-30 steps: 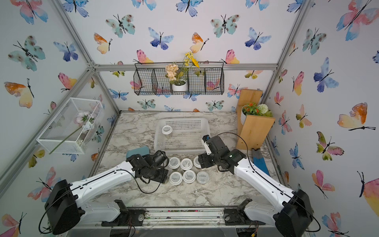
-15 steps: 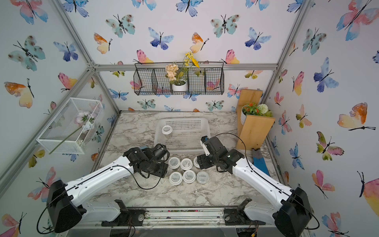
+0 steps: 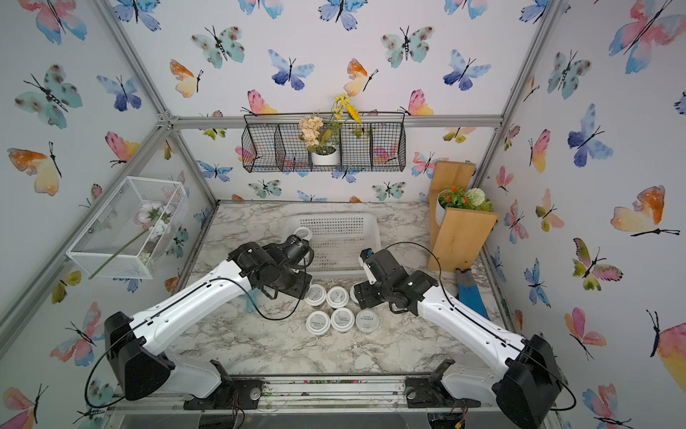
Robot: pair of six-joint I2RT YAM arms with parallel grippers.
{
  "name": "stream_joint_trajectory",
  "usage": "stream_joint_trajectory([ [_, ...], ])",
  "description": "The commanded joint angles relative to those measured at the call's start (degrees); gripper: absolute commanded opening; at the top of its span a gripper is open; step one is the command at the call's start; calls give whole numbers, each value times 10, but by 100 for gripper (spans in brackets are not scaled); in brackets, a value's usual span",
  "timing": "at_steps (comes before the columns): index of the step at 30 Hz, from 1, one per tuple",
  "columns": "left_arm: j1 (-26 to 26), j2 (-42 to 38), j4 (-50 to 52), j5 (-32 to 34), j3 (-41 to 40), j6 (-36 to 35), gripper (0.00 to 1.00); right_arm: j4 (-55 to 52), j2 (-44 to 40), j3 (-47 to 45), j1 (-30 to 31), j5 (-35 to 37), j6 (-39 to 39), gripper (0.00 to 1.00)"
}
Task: Put the yogurt in the basket
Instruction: Pick up the yogurt from the center of the board, then place the yogurt in the basket.
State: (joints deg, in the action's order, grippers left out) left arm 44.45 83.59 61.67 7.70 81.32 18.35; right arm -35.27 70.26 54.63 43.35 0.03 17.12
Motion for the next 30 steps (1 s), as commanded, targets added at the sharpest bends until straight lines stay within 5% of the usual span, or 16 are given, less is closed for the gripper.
stream_joint_trajectory([
  [1,-28,23,27,18,59,-41,67,-10,8,-7,6,16,6,79],
  [15,-97,148,21,22,203,-105,67,-14,21,-5,10,20,7,78],
  [30,-143,203,-70,-14,151,-128,67,-16,39,-4,14,23,7,79],
])
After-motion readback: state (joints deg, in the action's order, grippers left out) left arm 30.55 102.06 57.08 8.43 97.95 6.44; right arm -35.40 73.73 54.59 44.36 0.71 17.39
